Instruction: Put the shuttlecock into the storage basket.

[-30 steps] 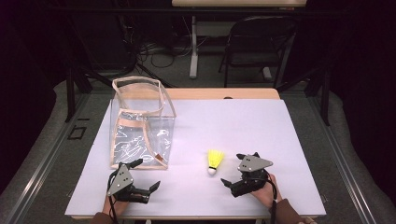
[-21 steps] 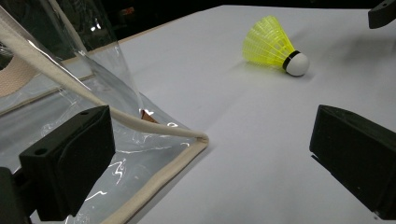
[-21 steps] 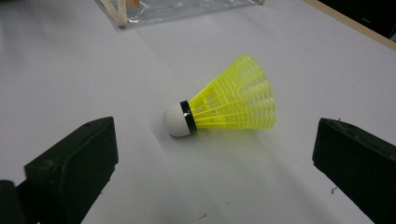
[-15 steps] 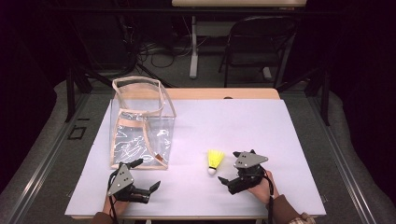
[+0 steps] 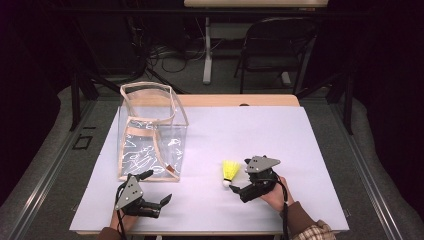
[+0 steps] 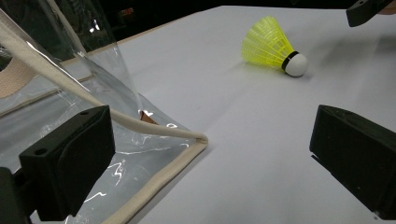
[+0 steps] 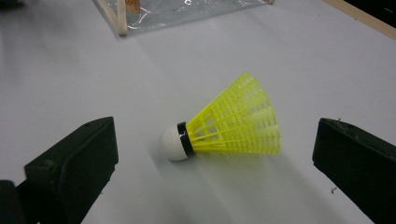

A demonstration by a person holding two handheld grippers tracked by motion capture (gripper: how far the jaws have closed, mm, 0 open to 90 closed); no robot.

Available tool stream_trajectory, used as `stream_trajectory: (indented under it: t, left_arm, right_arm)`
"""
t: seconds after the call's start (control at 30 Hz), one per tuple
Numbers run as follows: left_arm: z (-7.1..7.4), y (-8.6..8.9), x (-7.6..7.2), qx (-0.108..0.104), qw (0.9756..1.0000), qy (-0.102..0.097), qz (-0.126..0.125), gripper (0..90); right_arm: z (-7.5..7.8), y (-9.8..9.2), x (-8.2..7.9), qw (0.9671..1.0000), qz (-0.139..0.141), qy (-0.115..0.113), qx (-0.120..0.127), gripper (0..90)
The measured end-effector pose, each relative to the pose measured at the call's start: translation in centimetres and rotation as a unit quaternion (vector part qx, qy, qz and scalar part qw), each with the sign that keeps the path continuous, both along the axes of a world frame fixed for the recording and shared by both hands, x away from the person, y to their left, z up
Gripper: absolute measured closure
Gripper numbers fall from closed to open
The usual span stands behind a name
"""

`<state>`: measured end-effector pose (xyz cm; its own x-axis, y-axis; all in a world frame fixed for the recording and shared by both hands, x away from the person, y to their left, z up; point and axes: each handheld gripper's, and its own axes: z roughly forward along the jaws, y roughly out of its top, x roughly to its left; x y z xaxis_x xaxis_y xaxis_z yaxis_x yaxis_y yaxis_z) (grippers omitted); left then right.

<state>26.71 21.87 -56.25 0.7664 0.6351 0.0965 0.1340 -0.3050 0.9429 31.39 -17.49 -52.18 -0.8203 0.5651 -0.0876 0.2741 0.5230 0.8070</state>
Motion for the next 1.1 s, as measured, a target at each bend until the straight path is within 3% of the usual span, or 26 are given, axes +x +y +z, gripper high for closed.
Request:
stream_trajectory:
  t: [1.1]
  left_arm:
    - [0.0, 0.0, 0.0, 0.000, 1.0000, 0.000, -0.001, 0.0]
  right_arm:
    - [1.0, 1.3, 3.1, 0.9985, 0.010, 0.049, -0.022, 0.0]
